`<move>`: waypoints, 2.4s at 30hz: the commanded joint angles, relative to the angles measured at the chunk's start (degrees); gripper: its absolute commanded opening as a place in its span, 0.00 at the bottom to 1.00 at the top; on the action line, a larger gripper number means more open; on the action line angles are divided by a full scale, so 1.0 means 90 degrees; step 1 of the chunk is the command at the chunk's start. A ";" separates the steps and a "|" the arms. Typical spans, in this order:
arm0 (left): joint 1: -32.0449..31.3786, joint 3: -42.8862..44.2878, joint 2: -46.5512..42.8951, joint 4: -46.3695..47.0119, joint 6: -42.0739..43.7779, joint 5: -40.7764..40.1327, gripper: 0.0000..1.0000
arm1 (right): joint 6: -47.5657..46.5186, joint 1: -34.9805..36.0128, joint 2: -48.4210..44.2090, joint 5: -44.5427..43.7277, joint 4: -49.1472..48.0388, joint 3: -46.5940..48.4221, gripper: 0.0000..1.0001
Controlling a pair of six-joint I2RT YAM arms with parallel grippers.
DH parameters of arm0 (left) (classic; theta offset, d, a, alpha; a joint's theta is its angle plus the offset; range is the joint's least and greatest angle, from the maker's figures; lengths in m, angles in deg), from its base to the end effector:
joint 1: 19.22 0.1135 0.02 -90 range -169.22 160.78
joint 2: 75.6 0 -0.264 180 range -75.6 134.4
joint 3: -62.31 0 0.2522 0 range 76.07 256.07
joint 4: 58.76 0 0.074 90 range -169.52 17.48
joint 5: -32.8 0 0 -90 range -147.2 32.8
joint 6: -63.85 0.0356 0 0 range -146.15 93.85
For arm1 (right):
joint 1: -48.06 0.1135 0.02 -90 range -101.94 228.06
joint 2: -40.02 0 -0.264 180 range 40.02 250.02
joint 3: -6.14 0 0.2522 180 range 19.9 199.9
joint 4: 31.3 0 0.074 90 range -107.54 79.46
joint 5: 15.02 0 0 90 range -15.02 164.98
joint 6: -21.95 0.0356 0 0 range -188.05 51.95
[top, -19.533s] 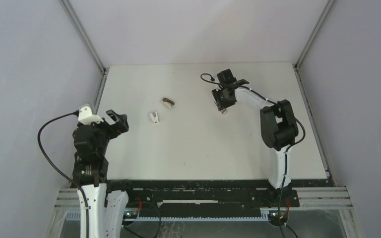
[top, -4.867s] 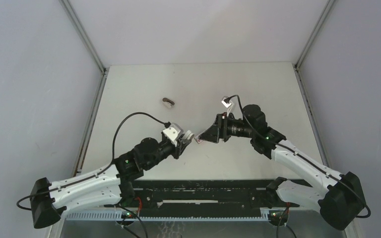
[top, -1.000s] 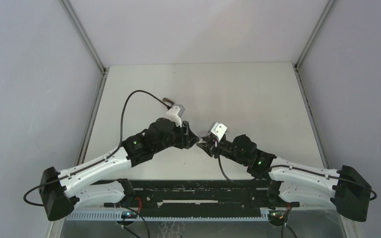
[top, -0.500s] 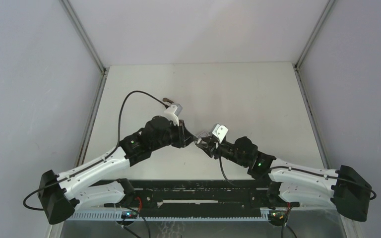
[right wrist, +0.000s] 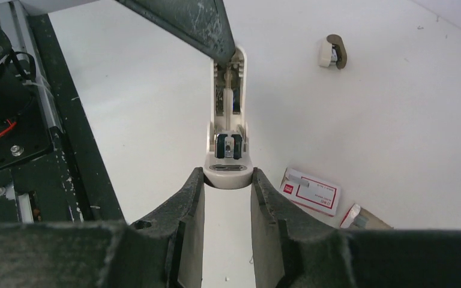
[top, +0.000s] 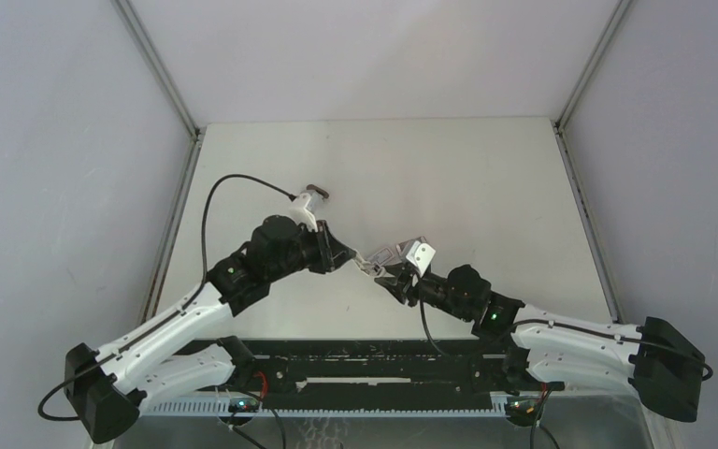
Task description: Load the staples into the stapler
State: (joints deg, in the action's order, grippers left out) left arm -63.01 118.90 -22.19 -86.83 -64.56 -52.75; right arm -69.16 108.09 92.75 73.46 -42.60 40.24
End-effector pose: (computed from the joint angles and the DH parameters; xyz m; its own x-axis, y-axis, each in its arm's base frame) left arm 0.1524 -0.1499 0.2934 -0.6983 -0.1887 -0.6905 0.3917 0.7067 -0.5892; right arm 0.1046 0.1795 0.2290 -0.0472 -0.1206 -0.9916 -0.8539 0.5199 -0.0226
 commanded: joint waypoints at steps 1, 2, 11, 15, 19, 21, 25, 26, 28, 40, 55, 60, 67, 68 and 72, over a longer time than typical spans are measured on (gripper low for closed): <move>0.0175 -0.0076 -0.0223 0.0069 0.0144 -0.0460 0.00 | 0.0093 0.0000 -0.0079 -0.0104 0.0254 -0.0058 0.00; 0.0191 -0.0068 -0.0226 0.0029 0.0163 -0.0495 0.00 | 0.0095 0.0004 -0.0070 -0.0112 0.0256 -0.0058 0.00; 0.0608 -0.0413 -0.0709 0.0144 -0.0164 -0.0522 0.00 | 0.0706 0.0001 0.0417 -0.0529 0.0517 -0.0060 0.02; 0.0858 -0.0719 -0.0918 0.0420 -0.0506 -0.0296 0.00 | 0.1121 0.0000 0.0803 -0.0430 0.0400 -0.0089 0.18; 0.1095 -0.0934 -0.1058 0.0505 -0.0735 -0.0259 0.00 | 0.1429 0.0006 0.1063 -0.0377 0.0036 -0.0190 0.36; 0.1253 -0.1034 -0.1163 0.0526 -0.0861 -0.0250 0.00 | 0.1490 0.0001 0.1071 -0.0433 -0.0067 -0.0235 0.44; 0.1621 -0.1227 -0.1419 0.0543 -0.0960 -0.0319 0.00 | 0.1519 0.0005 0.0789 -0.0643 -0.0028 -0.0305 0.57; 0.1706 -0.1268 -0.1452 0.0544 -0.0939 -0.0356 0.00 | 0.1519 0.0002 0.0653 -0.0691 0.0013 -0.0328 0.61; 0.1952 -0.1373 -0.1438 0.0544 -0.0839 -0.0482 0.00 | 0.1524 -0.0001 0.0264 -0.0754 0.0079 -0.0375 0.68; 0.2967 -0.2181 -0.0349 0.2031 -0.0636 -0.0727 0.00 | 0.1705 -0.0985 -0.1043 -0.0226 0.0583 -0.0480 0.84; 0.3276 -0.2095 0.0935 0.2136 -0.0158 -0.0651 0.06 | 0.1961 -0.1776 -0.1594 0.0373 0.0532 -0.0916 0.84; 0.3348 -0.2182 0.0941 0.2104 -0.0197 -0.0645 0.45 | 0.1965 -0.1806 -0.1787 0.0364 0.0615 -0.0973 0.84; 0.3421 -0.2123 0.0494 0.1588 -0.0048 -0.0922 0.75 | 0.1942 -0.1836 -0.1997 0.0354 0.0683 -0.1016 0.84; 0.3427 -0.2062 0.0381 0.1494 0.0048 -0.0972 0.78 | 0.1944 -0.1845 -0.2009 0.0354 0.0693 -0.1019 0.84; 0.3419 -0.1595 0.0097 0.1140 0.0536 -0.1185 0.83 | 0.1939 -0.1855 -0.2046 0.0365 0.0695 -0.1024 0.84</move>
State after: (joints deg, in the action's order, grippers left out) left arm -32.56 99.86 -18.48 -74.11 -64.58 -60.51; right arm -52.00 91.82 75.15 76.59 -35.69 31.28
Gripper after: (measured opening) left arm 0.821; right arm 0.841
